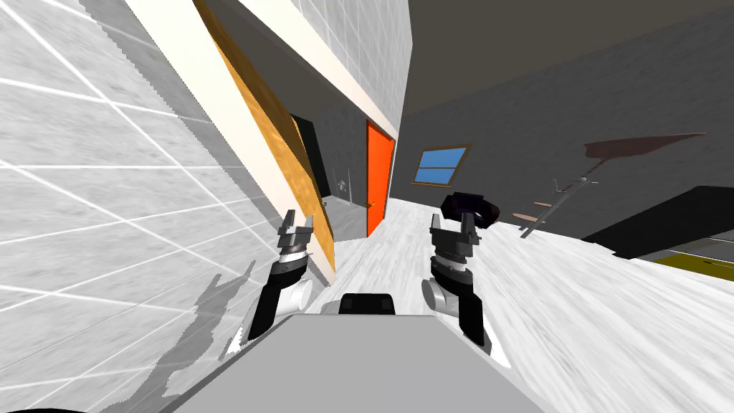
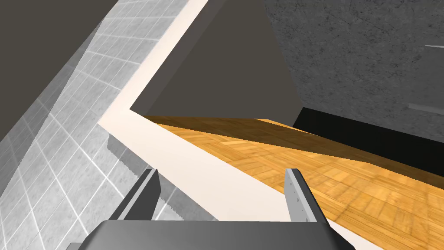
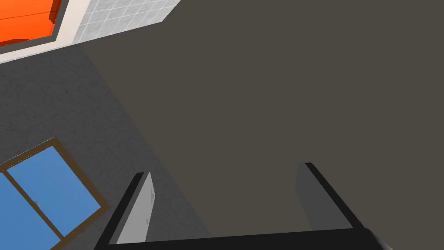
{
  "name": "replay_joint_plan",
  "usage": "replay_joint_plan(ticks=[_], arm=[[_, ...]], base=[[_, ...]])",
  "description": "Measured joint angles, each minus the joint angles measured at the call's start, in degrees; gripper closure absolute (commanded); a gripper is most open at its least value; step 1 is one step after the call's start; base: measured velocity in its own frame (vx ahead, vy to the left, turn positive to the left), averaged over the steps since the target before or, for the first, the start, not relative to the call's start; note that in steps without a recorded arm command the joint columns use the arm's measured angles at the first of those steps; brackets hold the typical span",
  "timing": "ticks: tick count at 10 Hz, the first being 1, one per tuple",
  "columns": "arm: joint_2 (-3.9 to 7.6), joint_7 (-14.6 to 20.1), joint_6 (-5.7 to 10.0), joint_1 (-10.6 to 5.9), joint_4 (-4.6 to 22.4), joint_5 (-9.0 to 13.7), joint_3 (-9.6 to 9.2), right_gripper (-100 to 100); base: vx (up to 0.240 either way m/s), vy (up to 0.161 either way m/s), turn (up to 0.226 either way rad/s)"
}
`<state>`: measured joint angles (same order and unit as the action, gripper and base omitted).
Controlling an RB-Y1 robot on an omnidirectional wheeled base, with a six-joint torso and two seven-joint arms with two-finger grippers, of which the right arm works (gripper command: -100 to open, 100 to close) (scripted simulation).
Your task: Push the door open
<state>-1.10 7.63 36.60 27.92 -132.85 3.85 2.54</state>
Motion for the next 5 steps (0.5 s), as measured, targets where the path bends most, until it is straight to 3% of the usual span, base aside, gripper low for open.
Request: replay_joint_plan(ticks=[2, 5], arm=[[1.04, -0.10, 0.14, -1.35, 2.73, -0.01, -0.18, -100], [2.11, -0.62, 0.39, -2.00, 5.82, -0.47, -1.66, -100]], base=[[0.148, -0.065, 0.086], [0.165, -0.078, 0.078]])
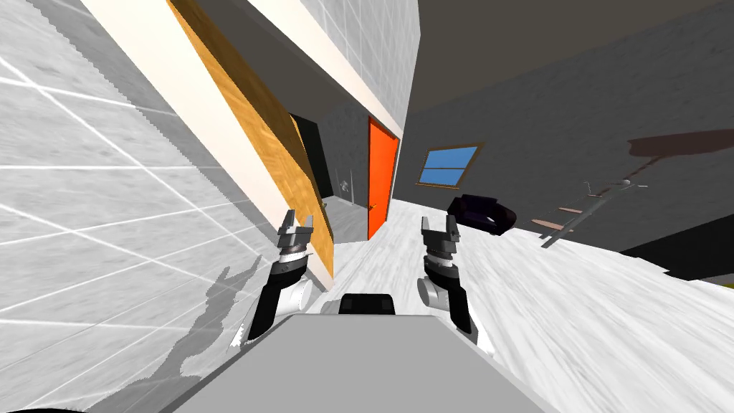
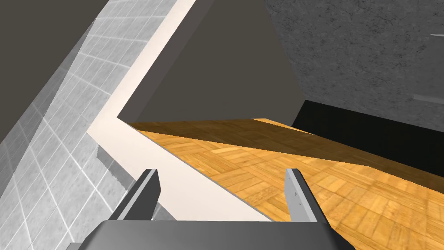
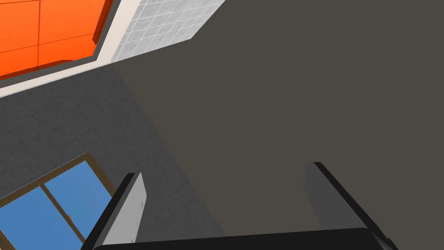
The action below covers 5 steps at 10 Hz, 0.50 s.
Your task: Push the door open
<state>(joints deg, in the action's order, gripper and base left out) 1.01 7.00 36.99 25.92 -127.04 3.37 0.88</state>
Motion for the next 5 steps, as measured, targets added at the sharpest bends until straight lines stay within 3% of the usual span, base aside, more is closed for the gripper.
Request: replay_joint_plan(ticks=[2, 5], arm=[[1.01, -0.01, 0.03, -1.16, 2.66, 0.08, -0.17, -100], [1.45, -0.59, 0.43, -1.70, 5.70, -0.46, -1.71, -100]], base=[[0.132, -0.064, 0.082], [0.110, -0.068, 0.069]])
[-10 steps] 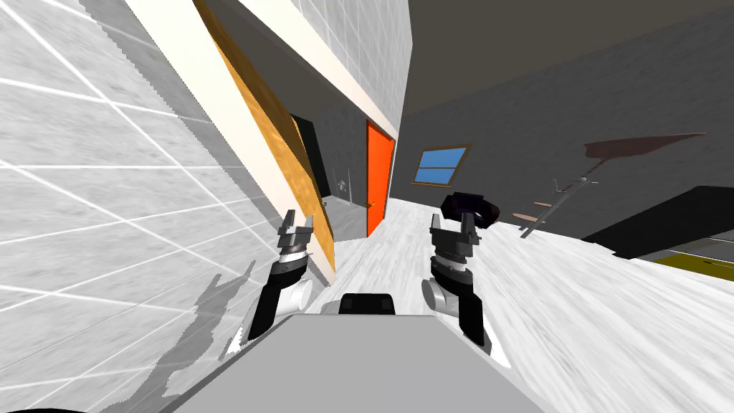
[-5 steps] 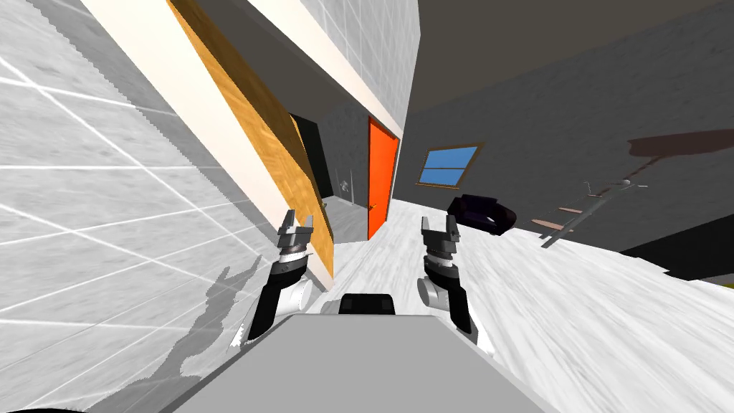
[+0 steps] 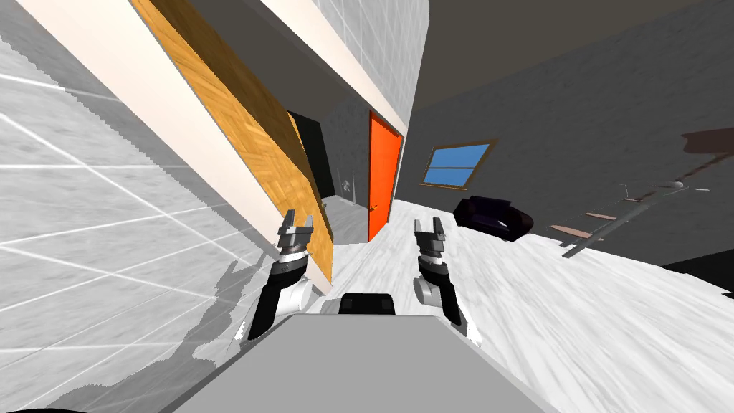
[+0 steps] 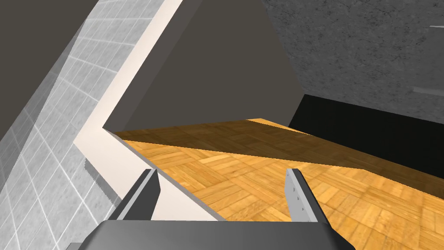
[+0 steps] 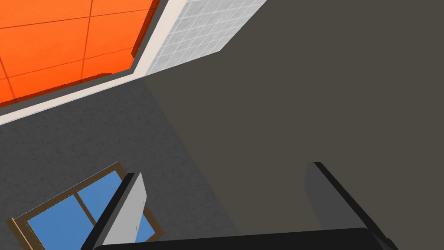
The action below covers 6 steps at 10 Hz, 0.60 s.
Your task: Push the door open
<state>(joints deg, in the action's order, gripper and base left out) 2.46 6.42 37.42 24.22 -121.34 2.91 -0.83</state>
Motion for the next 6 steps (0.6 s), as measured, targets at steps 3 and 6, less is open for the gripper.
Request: replay_joint_plan(ticks=[3, 6], arm=[[0.92, -0.07, 0.21, -1.33, 3.32, 0.01, -0.38, -100], [1.37, -0.35, 0.30, -2.40, 6.22, -0.22, -1.19, -100]], base=[[0.097, -0.057, 0.060], [0.088, -0.063, 0.061]])
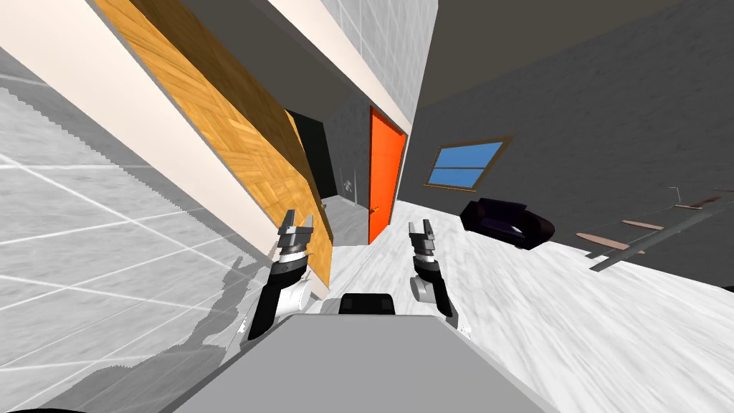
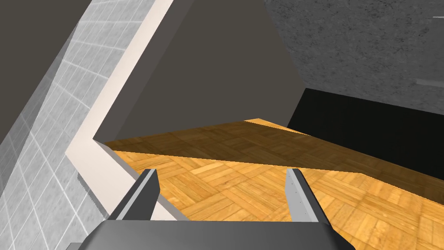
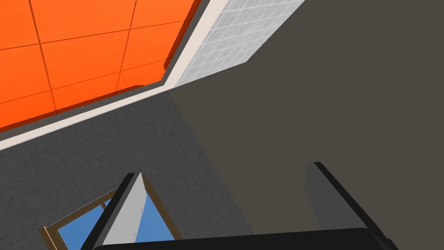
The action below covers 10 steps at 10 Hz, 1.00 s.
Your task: Push the door open
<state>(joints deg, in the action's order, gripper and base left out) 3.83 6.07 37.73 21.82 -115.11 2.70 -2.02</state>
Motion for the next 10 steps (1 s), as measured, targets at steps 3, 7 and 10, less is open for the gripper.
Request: replay_joint_plan(ticks=[3, 7, 10], arm=[[0.46, -0.32, 0.31, -1.09, 3.21, -0.22, -0.81, -100], [0.69, -0.94, 0.81, -2.33, 7.61, -0.69, -2.28, -100], [1.25, -1.07, 0.81, -3.51, 10.75, -0.79, -2.95, -100]], base=[[0.085, -0.057, 0.068], [0.093, -0.077, 0.071], [0.084, -0.072, 0.069]])
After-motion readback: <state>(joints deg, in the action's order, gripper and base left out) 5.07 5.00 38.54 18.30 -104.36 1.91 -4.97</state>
